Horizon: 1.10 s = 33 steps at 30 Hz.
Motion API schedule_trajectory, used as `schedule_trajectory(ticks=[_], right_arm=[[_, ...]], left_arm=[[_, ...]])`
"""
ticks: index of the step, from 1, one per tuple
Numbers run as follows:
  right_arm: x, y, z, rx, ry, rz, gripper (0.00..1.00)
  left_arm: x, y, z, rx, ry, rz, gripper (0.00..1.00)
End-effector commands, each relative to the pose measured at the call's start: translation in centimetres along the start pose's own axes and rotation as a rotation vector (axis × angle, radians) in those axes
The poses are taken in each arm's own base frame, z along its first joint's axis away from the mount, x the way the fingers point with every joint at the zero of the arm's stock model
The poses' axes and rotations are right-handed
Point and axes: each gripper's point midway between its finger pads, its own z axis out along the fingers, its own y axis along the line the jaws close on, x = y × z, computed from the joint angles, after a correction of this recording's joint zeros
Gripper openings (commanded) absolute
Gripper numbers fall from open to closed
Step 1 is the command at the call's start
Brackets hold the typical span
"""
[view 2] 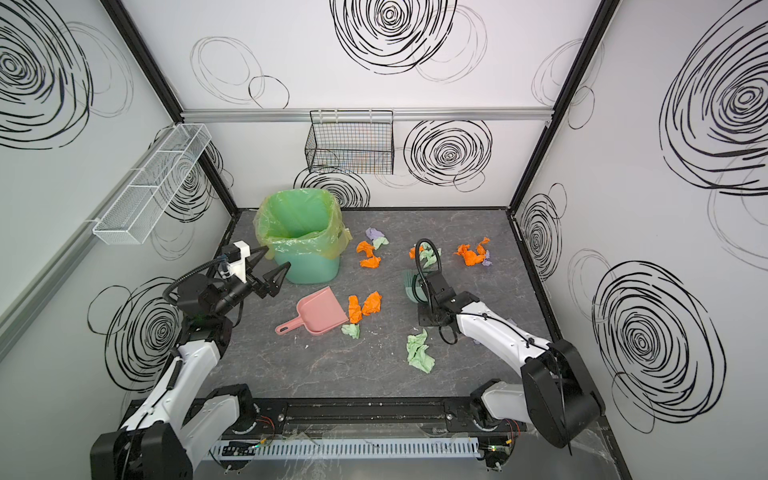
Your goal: Sweep away the paper scraps from the table
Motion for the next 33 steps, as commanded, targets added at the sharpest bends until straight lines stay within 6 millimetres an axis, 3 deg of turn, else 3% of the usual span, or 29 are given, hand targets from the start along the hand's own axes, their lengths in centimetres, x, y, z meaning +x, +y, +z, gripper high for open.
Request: schedule_trajectory(ticks=[1,8,13,17,24,28,33], right_arm=[[-2.5,0.1,-2.9,0.021,-0.101,-0.009,0.04],[-5.7,2.7,-8.6,-0.087,-0.317,-0.05,0.06],[-6.9,4.4,-11.7,-0.16,-0.428,-0.049,0.06],[-7.4,6.1,-12.8,-0.183,-0.463,-0.066,0.06],[-7.6,9.2,-13.8,-0.237,-0.517,-0.075,0.05],[-7.5,10.3,-13.4,-0.261,-0.523,-0.069,0.05],[-7.5,11.5,-13.2,-0.281,-0.523,-0.078,0.05]], left_arm=[[0.9,-4.7,0.2,0.273,0.123,-0.1,0.97],[2.2,-11.1,2.6,0.516,0.344,-0.099,0.97],[2.7,-13.8,4.8,0.619,0.398,-0.178,0.99],[3.1,-15.3,7.1,0.678,0.443,-0.251,0.98],[2.7,-15.7,11.2,0.696,0.423,-0.429,0.92],[1.2,-16.2,12.2,0.683,0.341,-0.43,0.91],[1.3,-16.7,13.6,0.66,0.33,-0.423,0.89]])
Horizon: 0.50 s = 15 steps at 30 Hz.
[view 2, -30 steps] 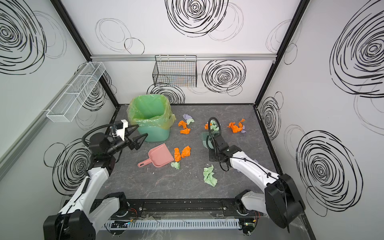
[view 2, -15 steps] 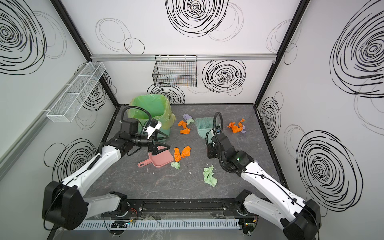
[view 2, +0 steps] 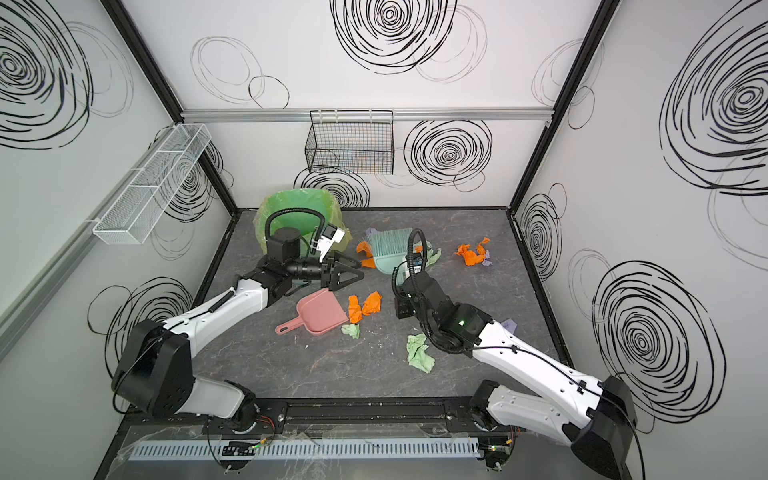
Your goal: Sweep away the paper scraps from the table
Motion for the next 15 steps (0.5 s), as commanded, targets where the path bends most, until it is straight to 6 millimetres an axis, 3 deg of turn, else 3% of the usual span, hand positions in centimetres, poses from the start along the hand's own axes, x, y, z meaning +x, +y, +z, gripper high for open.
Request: schedule_trajectory(ticks=[1,8,15], right_arm=[[-2.0,1.1,-0.1,-0.017,-0.071,0.037,0.05],[-2.2,2.0,0.2,-0.034,-0.073,0.034,0.05],[-2.0,3.3,0.8,-0.067,-0.072,0.032,0.05]], left_arm=[[-1.8,-0.2,0.8,0.001,-0.06,0.032,0.89],[-1.7,0.8,1.9,-0.042,-0.048,0.043,0.83],[-2.8,2.0,2.3,-0.085,-0.056,0.053,0.77]])
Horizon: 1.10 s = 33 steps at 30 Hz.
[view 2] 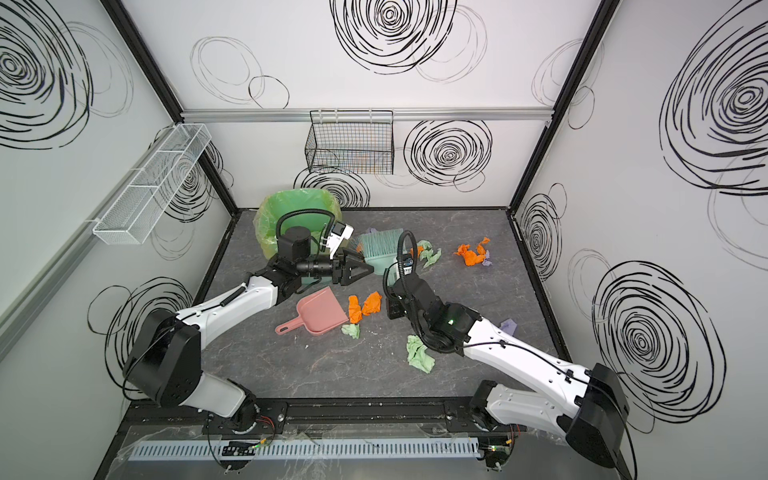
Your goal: Sweep away the paper scraps from the table
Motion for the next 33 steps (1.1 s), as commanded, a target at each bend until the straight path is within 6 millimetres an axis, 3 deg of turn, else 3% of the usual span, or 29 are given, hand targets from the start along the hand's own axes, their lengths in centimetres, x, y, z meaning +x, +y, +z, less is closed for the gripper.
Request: schedule_trajectory(ticks=[1,12,20,23,28,32,33], right_arm=[[-2.4,1.6,-0.4,-0.038,-0.072,0.035,0.05],[-3.1,2.3,-0.3,-0.049,-0.122,0.043,0.05],[-2.6,2.8,0.3,-0.056,-0.104,0.032,0.05],[-2.6,2.8,0.3,-0.057,-0.106,0.032,0.05],[-2.3,2.7,0.4,-0.055,-0.107,0.035,0.05],[-2.1,2.6,0.4,-0.061,-0.111,0.04,0.06],[-2.1,2.5,0.4,-0.059,-0.111,0.04,0.06]], left_arm=[[-1.8,0.0,0.5,-0.009,-0.032,0.051,0.75],[-1.4,-0.5,1.3,0.04,-0.017,0.02,0.51],[-1.6,-0.9,1.3,0.064,-0.011,0.019,0.28],[-1.4,-0.9,1.3,0.068,-0.008,0.016,0.24],[-1.4,-1.1,1.1,0.079,-0.007,0.012,0.05],[-1.9,-1.2,0.6,0.086,-0.023,0.0,0.04],[-1.9,-1.2,0.5,0.089,-0.026,-0.004,0.0]])
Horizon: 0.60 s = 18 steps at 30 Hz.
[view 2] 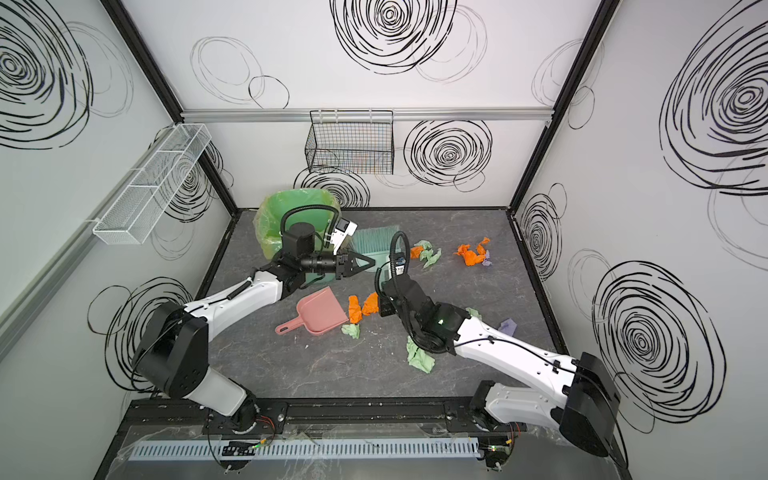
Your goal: Sweep away the paper scraps from the table
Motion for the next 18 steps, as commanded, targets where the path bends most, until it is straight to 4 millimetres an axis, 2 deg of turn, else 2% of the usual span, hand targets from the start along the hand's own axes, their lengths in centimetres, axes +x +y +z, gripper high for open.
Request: schedule_trajectory(ticks=[1,3,7,9,12,14,18], right_arm=[[-1.1,0.9,-0.6,-0.04,-0.049,0.032,0.06],[-1.2,0.9,-0.8,-0.052,-0.061,0.041,0.1],[-2.1,1.7,-2.5,-0.166,-0.145,0.098,0.32],[-3.1,2.9,-4.5,-0.306,-0.244,0.124,0.42],[-4.1,3.0,-7.5,-0.455,-0.404,0.193,0.55],[-4.8,2.6,-8.9,-0.52,-0.483,0.243,0.59],[-5.4,2.6,-9.8,-0.624,-0.532,0.326,0.62]], left_arm=[[-1.7,-1.2,-0.4,0.043,-0.041,0.052,0.0],[-1.9,-1.4,-0.7,0.055,-0.051,0.05,0.0],[-3.3,-2.1,-2.3,0.111,-0.106,0.029,0.0],[-4.4,-2.6,-3.6,0.151,-0.157,-0.001,0.0],[-6.2,-3.7,-6.1,0.212,-0.26,-0.031,0.0],[-7.1,-4.7,-7.8,0.252,-0.326,-0.037,0.0],[-7.8,-5.3,-9.7,0.257,-0.409,-0.055,0.0]])
